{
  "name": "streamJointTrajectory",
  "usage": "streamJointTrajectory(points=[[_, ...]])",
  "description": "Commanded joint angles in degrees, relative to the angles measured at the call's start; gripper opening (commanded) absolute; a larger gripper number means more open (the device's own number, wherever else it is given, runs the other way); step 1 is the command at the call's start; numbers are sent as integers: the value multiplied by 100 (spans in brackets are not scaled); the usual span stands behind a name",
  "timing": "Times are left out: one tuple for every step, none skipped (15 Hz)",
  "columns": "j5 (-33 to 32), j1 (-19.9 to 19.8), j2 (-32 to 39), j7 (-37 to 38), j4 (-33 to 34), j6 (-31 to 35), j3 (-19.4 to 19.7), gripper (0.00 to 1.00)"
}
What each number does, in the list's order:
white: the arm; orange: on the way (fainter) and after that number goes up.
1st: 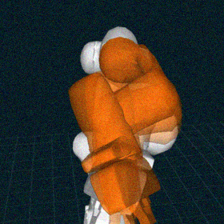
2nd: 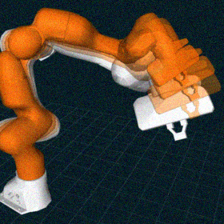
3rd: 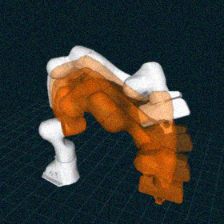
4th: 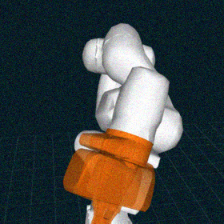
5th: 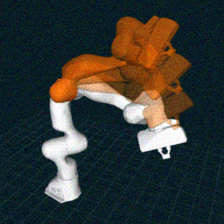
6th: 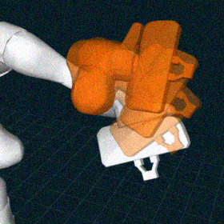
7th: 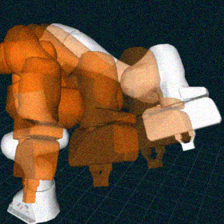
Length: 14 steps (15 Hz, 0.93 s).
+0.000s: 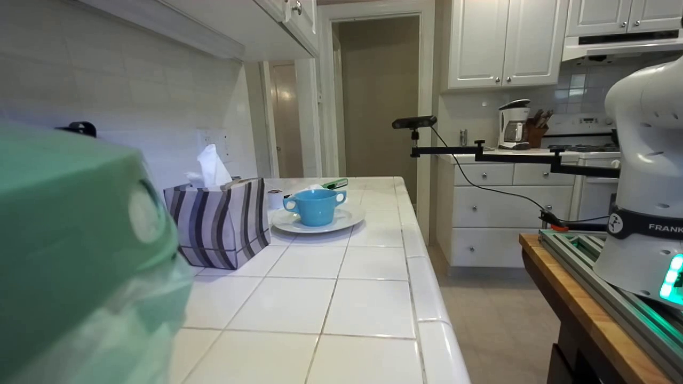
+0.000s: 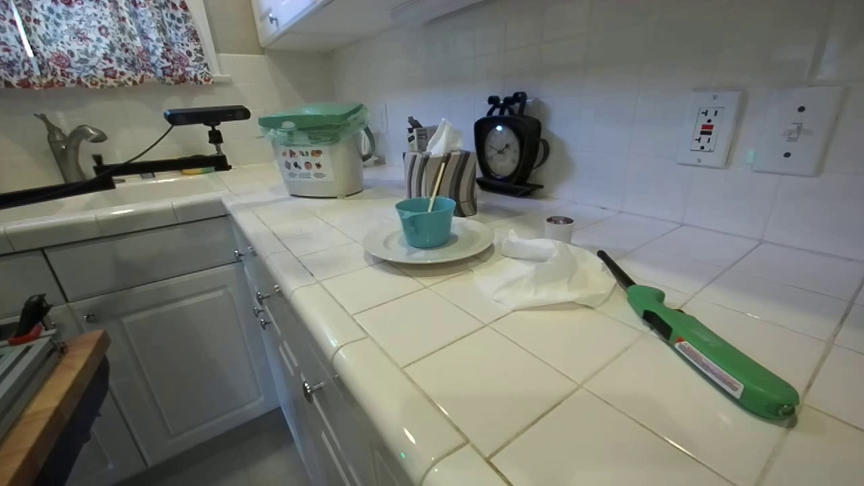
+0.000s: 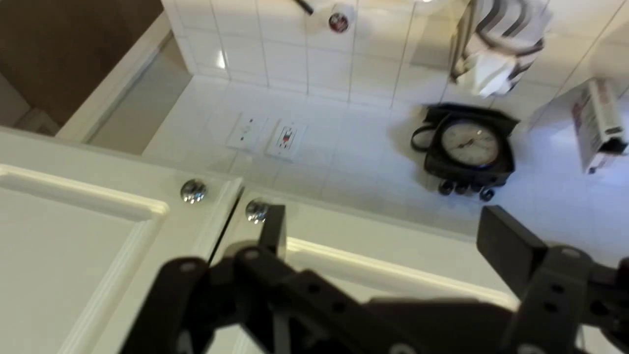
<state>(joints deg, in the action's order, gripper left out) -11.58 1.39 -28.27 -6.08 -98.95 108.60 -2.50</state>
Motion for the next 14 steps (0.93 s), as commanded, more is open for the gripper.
streamJointTrajectory(points=[[330,178,-453,-2,-36,-1116,-68,100],[530,305,-613,21,-149,-1093,-46,100],[261,191,-477,15,5,-1060,-123,100],[352,240,-570,15,-33,-1124,-131,100],[380,252,-607,14,-70,-1128,-130,100],[386,251,-601,14,-90,-1128,-123,100],[389,249,-580,13,-96,-1128,-110,100],[391,248,-564,13,-96,-1128,-105,100],[392,248,-561,13,-96,-1128,-105,100],[392,248,-562,13,-96,-1128,-105,100],[392,249,-563,13,-96,-1128,-105,100],[392,250,-563,13,-96,-1128,-105,100],[392,250,-563,13,-96,-1128,-105,100],[392,250,-563,13,-96,-1128,-105,100]])
